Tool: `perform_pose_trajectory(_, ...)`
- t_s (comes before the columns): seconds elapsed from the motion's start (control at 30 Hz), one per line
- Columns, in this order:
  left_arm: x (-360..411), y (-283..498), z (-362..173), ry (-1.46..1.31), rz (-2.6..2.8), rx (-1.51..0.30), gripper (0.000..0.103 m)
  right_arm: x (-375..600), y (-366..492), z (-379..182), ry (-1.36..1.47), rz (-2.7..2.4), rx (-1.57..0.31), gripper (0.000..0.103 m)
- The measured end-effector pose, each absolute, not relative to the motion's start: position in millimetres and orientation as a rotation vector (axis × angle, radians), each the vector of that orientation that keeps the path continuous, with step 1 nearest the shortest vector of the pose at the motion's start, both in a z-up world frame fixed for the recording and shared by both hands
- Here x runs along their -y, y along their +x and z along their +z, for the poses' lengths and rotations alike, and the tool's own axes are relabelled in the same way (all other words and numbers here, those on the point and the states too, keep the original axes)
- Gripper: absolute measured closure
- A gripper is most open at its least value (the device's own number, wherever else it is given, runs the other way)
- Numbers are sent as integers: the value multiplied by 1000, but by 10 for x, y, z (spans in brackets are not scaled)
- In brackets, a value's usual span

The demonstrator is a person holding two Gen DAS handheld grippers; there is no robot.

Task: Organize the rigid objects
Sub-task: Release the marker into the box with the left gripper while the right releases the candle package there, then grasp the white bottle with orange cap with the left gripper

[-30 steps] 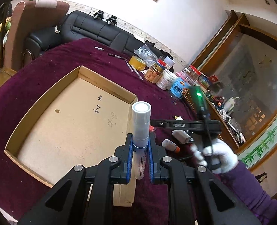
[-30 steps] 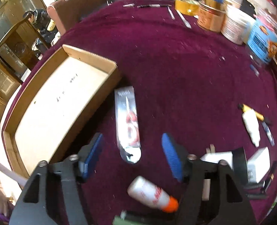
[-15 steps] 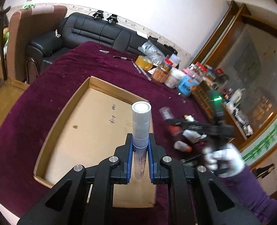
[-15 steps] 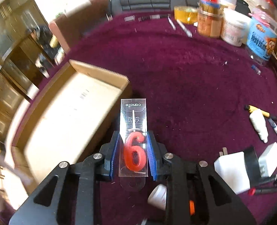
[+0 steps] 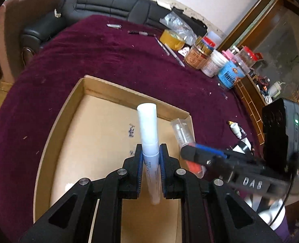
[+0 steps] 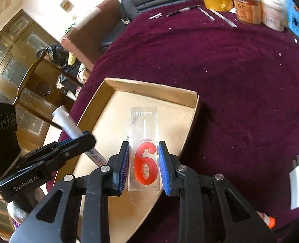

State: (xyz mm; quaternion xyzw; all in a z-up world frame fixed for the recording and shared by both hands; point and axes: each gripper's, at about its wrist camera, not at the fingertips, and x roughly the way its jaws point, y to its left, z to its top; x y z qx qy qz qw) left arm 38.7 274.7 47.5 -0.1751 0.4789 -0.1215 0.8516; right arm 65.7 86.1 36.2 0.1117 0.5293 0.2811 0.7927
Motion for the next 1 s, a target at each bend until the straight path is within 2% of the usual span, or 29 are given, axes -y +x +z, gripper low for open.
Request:
perform_pose_trajectory(0.23, -2610, 700, 243, -380, -219, -1053, 90, -888, 754, 327, 212, 524, -1114, 76)
perform_pose_trajectory(0.33, -2648, 705, 185, -416, -192, -1058, 69, -896, 770, 330, 186, 495, -1099, 75)
perform_pose_trajectory(0.4, -2689, 681, 170, -427, -196, -1037, 61, -896, 773, 347, 179, 499, -1094, 73)
perform_pose_trajectory(0.47, -2740, 602, 180, -422, -182, -1014, 47, -854, 743, 396, 182, 501, -1076, 73)
perform_pose_trajectory(0.53, -2823, 471, 153, -423, -138, -987, 42, -781, 681, 463, 203, 507, -1042, 73)
perform_pose_trajectory(0.67, -2972, 306, 43, -507, -100, -978, 41, -579, 472, 643, 210, 519, -956, 72)
perform_pose_trajectory(0.83, -2970, 141, 45, -510, -32, -970, 41, -208, 161, 837, 208, 483, -868, 58)
perform_pose_trajectory(1.0, -2982, -56, 49, -555, -3, -941, 37, 342, -159, 950, 210, 406, -799, 58)
